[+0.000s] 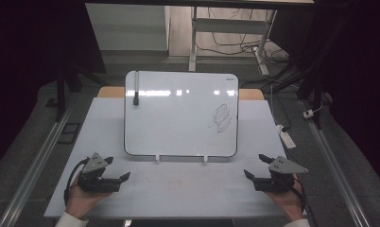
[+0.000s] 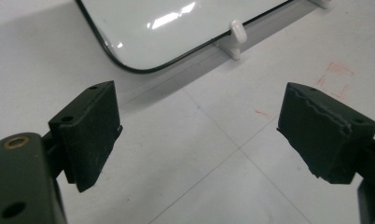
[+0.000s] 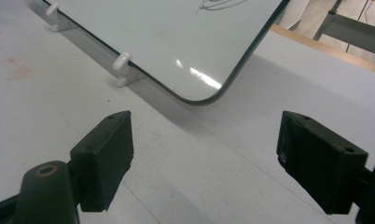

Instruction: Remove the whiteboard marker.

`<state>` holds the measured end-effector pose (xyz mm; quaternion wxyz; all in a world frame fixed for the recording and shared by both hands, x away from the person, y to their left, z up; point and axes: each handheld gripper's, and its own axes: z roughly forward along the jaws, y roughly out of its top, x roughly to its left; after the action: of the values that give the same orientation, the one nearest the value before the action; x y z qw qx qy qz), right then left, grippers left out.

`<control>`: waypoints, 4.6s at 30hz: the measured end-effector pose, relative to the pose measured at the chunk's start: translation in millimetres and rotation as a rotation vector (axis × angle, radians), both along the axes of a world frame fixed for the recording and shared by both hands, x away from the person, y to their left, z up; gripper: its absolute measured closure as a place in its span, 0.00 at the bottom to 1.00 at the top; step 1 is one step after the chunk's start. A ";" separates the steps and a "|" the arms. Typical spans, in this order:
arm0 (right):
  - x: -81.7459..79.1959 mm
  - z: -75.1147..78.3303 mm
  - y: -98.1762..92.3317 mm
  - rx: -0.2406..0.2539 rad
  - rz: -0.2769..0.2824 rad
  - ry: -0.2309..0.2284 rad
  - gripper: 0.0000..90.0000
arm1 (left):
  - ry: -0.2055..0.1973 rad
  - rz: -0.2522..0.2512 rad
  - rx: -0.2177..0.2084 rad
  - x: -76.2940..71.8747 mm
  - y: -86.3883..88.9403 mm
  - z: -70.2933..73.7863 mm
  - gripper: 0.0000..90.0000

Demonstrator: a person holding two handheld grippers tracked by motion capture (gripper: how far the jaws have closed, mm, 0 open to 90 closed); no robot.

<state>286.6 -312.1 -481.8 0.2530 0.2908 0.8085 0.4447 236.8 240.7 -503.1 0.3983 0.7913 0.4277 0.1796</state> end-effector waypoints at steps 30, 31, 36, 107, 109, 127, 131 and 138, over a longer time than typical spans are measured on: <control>1.3 3.7 -1.1 0.022 -0.006 -0.012 0.27 | 0.009 0.023 -0.030 11.5 0.1 18.9 0.20; 1.4 4.1 -1.2 0.025 -0.005 -0.013 0.28 | 0.009 0.023 -0.030 11.5 0.1 18.9 0.20; 0.0 5.4 0.1 0.024 -0.005 -0.017 0.28 | 0.006 0.016 -0.036 31.8 -9.5 42.4 0.21; -1.9 -2.2 -6.1 0.014 -0.084 -0.010 0.32 | -0.128 0.277 0.126 231.9 -59.2 149.9 0.91; -2.0 -1.8 -6.2 0.016 -0.087 -0.012 0.32 | -0.137 0.258 0.117 224.7 -55.1 154.5 0.91; -0.6 -3.1 2.7 0.048 -0.048 0.006 0.32 | -0.183 -0.046 -0.095 123.3 -56.5 150.2 0.91; 0.0 -2.2 11.4 0.056 -0.021 0.049 0.34 | -0.176 -0.126 -0.118 105.3 -75.3 137.0 0.91; 0.3 3.8 27.7 0.092 0.032 0.113 0.33 | -0.166 -0.240 -0.140 83.2 -112.0 114.8 0.91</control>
<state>287.0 -284.3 -478.0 0.1861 0.3140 0.8048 0.4681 320.0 128.7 -388.2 0.5049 0.7896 0.3072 0.1651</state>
